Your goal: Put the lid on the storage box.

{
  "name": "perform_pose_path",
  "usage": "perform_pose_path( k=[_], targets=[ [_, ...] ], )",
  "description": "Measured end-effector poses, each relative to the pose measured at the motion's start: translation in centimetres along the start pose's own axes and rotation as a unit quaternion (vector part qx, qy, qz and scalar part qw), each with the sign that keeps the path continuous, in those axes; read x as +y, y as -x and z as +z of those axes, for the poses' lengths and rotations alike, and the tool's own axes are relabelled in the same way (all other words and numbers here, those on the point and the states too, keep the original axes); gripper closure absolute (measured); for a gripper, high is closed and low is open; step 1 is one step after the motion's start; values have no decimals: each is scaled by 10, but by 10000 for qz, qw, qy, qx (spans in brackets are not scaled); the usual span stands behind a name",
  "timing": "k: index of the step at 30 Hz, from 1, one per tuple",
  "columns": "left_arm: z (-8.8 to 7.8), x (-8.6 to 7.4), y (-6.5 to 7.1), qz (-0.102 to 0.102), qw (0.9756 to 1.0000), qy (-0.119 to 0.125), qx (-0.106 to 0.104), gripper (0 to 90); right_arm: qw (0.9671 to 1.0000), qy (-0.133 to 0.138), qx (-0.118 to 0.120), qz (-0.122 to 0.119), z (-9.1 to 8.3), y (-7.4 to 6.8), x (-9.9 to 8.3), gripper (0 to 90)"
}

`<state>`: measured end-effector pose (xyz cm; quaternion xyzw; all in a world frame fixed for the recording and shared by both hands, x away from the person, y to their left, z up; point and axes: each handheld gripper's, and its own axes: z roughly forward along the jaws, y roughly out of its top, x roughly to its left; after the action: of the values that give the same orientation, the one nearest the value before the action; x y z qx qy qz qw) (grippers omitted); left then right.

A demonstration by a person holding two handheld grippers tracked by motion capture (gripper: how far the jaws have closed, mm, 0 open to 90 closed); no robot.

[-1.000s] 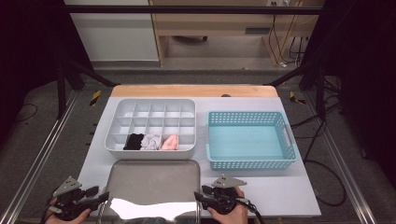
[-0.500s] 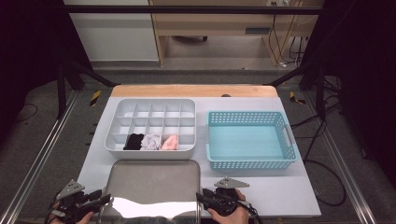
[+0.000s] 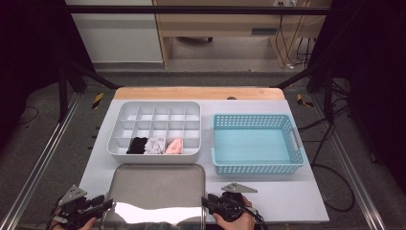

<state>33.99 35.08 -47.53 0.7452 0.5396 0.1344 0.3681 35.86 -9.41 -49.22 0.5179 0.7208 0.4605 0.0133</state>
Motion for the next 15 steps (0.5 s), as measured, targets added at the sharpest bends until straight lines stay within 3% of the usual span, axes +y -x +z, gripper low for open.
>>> perform_pose_path(
  k=[9, 10, 11, 12, 13, 14, 15],
  targets=[
    [0, 0, 0, -1, 10000, 2, 34, 560, 9998, 62, 89, 166, -2, 2, 2, 655],
    [0, 0, 1, 1, 10000, 4, 40, 562, 9997, 106, 127, 162, -2, 2, 3, 748],
    [0, 0, 0, 0, 10000, 1, 41, 562, 9947, 107, 874, 530, -2, 2, 4, 745],
    [0, 0, 0, 0, 10000, 8, 39, 562, 9851, 33, 1394, 1008, 0, -2, 4, 735],
    [0, 0, 0, -2, 10000, 11, 41, 563, 9913, -62, 1132, 664, 4, -11, 5, 700],
    [0, 0, 0, 2, 10000, 10, 32, 564, 9976, -117, 685, -64, 8, -19, 4, 693],
    [0, -1, 0, -2, 10000, 14, 26, 565, 9975, -223, 558, -377, 13, -25, 4, 693]
  ],
)
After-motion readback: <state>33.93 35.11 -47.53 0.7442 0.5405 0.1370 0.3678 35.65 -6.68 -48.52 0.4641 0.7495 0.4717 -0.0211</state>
